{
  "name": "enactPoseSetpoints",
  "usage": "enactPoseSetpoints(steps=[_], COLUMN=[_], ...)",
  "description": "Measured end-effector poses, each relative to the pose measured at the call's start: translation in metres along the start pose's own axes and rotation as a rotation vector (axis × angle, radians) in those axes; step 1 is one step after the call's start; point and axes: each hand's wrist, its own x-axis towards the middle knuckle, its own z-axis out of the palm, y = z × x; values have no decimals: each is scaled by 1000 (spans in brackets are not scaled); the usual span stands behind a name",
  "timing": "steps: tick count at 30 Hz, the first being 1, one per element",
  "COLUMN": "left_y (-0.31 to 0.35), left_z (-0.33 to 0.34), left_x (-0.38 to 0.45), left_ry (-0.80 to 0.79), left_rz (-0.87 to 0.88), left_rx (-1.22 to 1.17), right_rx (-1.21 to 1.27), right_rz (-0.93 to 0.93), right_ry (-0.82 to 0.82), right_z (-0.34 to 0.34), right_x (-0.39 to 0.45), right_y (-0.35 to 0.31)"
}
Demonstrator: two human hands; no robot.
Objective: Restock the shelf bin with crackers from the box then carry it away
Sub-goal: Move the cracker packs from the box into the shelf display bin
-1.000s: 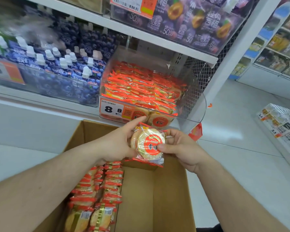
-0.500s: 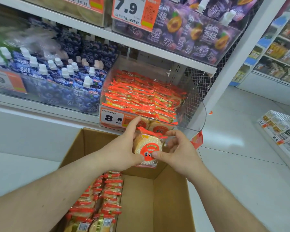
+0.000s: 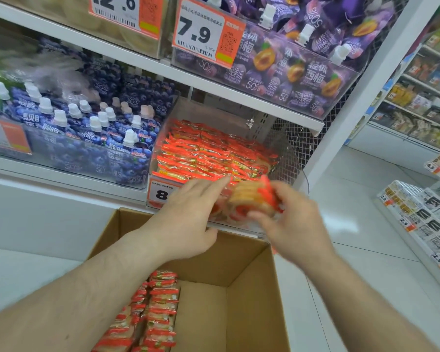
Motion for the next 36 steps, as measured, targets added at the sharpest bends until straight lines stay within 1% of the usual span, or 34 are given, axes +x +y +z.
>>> enactPoseSetpoints(steps=[1,2,3,5,7,10,13,17,20,22,26,28,30,33,36], left_y=[-4,-7,-8,-11,-12,-16,-19,-21,-23,-26,-32,-32,-32,-32,-31], left_z=[0,1,2,8,16,23,25,29,34,38,45,47,46,47,44], left_x=[1,3,4,7,8,8,8,8,8,7,7,7,8,8,8], left_ry=[18,11,-10,-59,-90,-86,-37,12,61,100,130,149,166,156,136], left_rz=[-2,-18,-43,-85,-101,-102,-102,-84,-70,-45,-14,-6,3,-9,-25], left_rx=[104,184,234,275,285,303,285,274,272,280,306,290,281,271,248], right_rx=[-80,-211,-366,-630,-817,-961,-988,-929,-982,-1041,-1113,-1093,-1044,-1002,-950], right_rz=[11,17,25,11,-43,-97,-68,100,162,147,83,61,80,83,96], right_ry=[69,116,129,108,64,5,-85,-233,-294,-305,-273,-268,-280,-284,-341], right_z=[-10,-19,-25,-25,-14,4,12,19,26,31,53,63,70,75,71], right_x=[14,31,48,81,106,131,148,165,171,173,175,172,166,160,162], right_y=[4,9,15,28,40,52,60,75,88,93,99,100,98,97,100])
